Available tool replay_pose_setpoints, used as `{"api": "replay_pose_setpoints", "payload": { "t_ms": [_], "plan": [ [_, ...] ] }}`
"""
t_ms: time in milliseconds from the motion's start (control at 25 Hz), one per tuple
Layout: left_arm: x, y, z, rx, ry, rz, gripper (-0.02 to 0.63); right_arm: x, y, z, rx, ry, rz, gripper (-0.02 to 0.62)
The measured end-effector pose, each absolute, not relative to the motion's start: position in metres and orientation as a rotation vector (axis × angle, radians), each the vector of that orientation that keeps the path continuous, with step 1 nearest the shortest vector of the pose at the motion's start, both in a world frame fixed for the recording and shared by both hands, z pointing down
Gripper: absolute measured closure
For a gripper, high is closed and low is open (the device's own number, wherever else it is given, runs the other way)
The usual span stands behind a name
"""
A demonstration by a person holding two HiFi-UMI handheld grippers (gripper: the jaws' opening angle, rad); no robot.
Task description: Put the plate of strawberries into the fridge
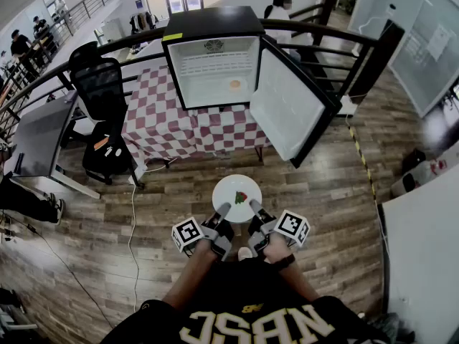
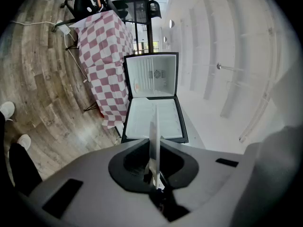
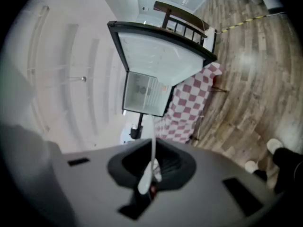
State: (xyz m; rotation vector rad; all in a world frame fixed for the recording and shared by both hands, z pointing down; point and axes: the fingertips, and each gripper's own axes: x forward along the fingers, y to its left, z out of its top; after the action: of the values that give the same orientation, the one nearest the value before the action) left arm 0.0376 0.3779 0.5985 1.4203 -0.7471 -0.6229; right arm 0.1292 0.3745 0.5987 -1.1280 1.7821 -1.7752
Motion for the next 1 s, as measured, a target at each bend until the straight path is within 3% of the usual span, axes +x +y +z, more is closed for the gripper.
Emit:
{"api": "replay_pose_setpoints", "payload": {
  "t_ms": [520,1000],
  "plan": [
    [0.091,0.386,0.595,1.419,-0.719,-0.63,0.569,0.178,0.377,0.597,-1.09,1.809,-1.726,0.56],
    [0.067,0.372,0.605,1.472,-0.826,-0.618,0.572,0.153,0.355,0.614,-0.965,1.869,-1.793,0.56]
  ]
}}
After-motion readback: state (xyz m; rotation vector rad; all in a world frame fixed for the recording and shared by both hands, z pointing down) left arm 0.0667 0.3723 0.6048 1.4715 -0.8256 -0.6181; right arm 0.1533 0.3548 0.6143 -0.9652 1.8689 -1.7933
